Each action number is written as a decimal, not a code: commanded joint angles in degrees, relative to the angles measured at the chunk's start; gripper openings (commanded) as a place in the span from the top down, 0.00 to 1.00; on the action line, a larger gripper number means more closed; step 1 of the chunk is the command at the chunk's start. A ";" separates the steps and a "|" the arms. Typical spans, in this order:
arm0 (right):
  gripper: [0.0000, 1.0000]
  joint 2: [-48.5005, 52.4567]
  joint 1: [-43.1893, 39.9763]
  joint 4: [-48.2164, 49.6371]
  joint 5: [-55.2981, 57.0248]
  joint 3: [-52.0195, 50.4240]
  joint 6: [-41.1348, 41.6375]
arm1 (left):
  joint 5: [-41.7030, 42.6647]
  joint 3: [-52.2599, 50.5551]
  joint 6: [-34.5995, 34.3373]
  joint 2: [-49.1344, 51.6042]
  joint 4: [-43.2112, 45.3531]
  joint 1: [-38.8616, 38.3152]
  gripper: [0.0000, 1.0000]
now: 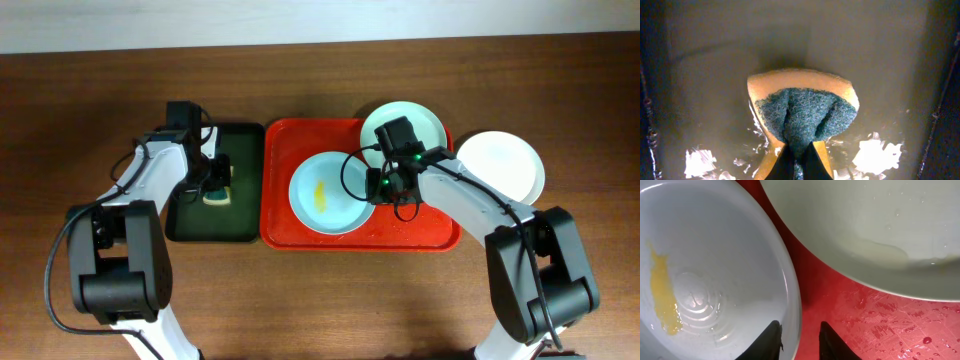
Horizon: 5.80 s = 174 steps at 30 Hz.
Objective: Clean dirty plates on tray and stack at the side
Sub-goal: 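Lift the sponge with the left gripper and move it toward the blue plate, then lower the sponge onto the pale blue plate with the left gripper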
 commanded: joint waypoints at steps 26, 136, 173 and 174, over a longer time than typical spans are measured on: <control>0.64 0.26 0.33 2.71 1.09 -2.21 0.07 | -0.63 0.74 0.46 -21.66 -1.53 -0.37 1.00; 0.96 1.22 2.58 5.05 -3.65 -2.25 8.87 | 0.24 12.33 -15.45 1.51 -10.21 -22.36 1.00; 0.96 1.25 2.58 5.03 -3.63 -2.25 8.83 | 7.58 12.63 -15.43 13.57 -3.82 -31.08 1.00; 0.96 1.25 2.58 5.03 -3.63 -2.25 8.85 | 7.39 13.00 -15.41 13.57 -4.02 -30.84 1.00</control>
